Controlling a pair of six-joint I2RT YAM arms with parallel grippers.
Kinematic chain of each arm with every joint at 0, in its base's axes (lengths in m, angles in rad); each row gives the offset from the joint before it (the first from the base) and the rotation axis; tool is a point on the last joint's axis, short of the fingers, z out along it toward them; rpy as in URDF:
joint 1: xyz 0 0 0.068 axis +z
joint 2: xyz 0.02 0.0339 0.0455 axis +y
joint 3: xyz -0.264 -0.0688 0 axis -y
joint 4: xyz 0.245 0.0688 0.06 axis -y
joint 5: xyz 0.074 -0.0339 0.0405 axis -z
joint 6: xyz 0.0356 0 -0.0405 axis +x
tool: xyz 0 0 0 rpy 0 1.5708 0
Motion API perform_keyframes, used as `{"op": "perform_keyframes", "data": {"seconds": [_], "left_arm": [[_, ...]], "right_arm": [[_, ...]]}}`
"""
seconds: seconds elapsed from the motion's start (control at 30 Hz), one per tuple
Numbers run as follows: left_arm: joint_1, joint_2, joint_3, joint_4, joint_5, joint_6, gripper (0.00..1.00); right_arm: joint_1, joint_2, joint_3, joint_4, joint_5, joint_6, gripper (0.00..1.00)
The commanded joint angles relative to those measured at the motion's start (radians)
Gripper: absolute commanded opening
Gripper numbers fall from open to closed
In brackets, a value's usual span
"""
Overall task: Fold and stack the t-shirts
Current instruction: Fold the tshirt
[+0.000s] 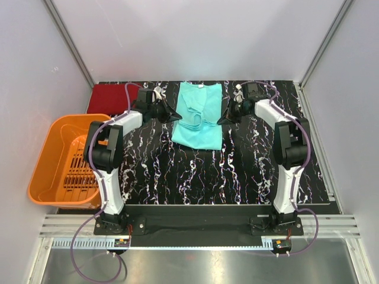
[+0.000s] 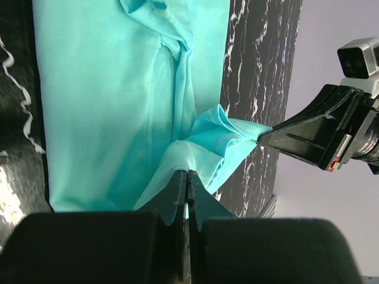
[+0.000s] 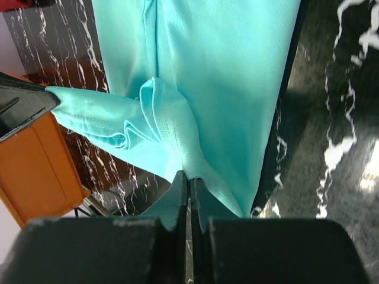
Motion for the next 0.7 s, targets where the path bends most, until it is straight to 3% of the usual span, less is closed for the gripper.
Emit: {"op": "perform_keyframes", "data": {"seconds": [0.0, 0.1, 0.3, 0.67], "left_arm": [[0.016, 0.034, 0.043, 0.038, 0.035, -0.022, 0.01], [0.014, 0.008, 0.017, 0.052, 0.038, -0.024, 0.0], [0.005, -0.165, -0.227, 0.153, 0.04, -0.065, 0.0], [-0.124, -0.57, -0.693, 0.176, 0.021, -0.061, 0.0]], "right_arm": [[-0.011, 0.05, 0.089, -0.017, -0.045, -0.02, 0.0], [-0.011, 0.043, 0.077, -0.028, -0.045, -0.019, 0.0], [-0.005, -0.107, -0.067, -0.006, -0.059, 0.018, 0.0], [0.14, -0.592, -0.651, 0.049, 0.013, 0.053, 0.0]]}}
